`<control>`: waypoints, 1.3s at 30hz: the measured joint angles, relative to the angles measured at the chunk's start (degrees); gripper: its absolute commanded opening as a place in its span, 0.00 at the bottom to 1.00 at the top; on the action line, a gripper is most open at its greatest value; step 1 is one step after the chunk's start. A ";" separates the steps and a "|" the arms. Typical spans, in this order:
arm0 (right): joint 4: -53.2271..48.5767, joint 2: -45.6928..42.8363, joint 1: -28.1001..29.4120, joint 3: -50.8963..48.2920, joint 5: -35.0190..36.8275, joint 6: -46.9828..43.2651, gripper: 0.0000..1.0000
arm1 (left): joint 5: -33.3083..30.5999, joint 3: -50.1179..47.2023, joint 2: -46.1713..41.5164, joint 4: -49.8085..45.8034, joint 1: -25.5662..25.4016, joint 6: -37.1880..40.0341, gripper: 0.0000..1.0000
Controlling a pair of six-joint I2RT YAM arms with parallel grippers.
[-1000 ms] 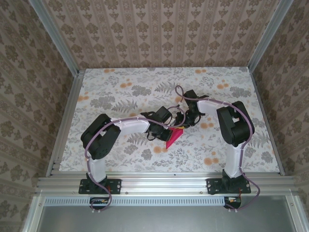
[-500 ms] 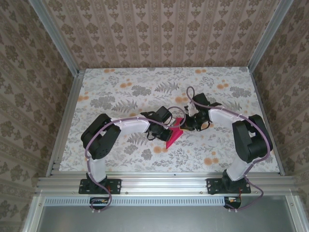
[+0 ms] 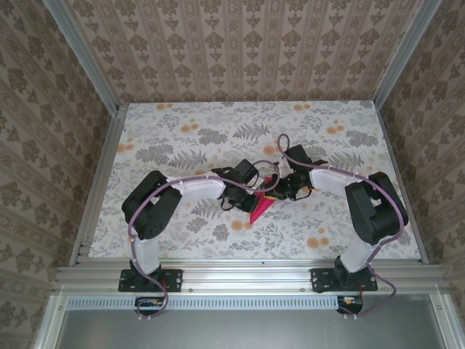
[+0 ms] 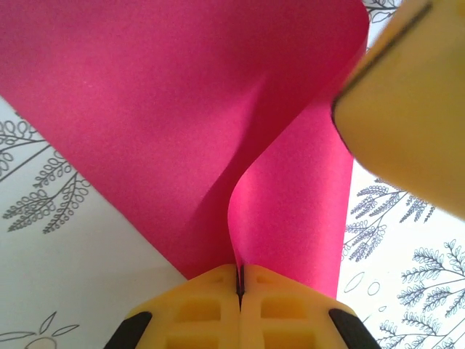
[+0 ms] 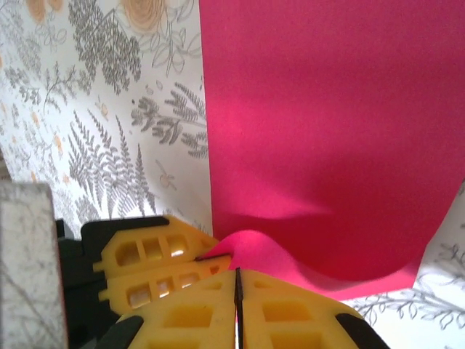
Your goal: Fold a paper plane with a square sheet of paper (pick it up from the middle)
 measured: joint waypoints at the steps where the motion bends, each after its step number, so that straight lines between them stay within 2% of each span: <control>1: -0.42 0.74 -0.02 1.14 0.79 -0.04 0.10 | 0.07 0.04 0.00 -0.09 0.00 0.02 0.01; 8: -6.01 8.72 -0.39 12.63 7.89 -3.67 0.09 | 0.44 0.15 0.00 -0.44 0.00 0.39 0.01; 15: -11.50 14.64 -0.50 16.28 9.97 -8.39 0.08 | 0.85 0.79 0.33 -0.74 0.00 0.39 0.01; 27: -13.31 15.28 -0.61 17.42 9.90 -12.28 0.08 | 0.81 1.20 0.50 -0.83 0.02 0.42 0.01; 39: -13.40 13.73 -1.11 17.05 8.87 -11.45 0.13 | 1.01 1.22 1.09 -0.83 0.31 0.42 0.01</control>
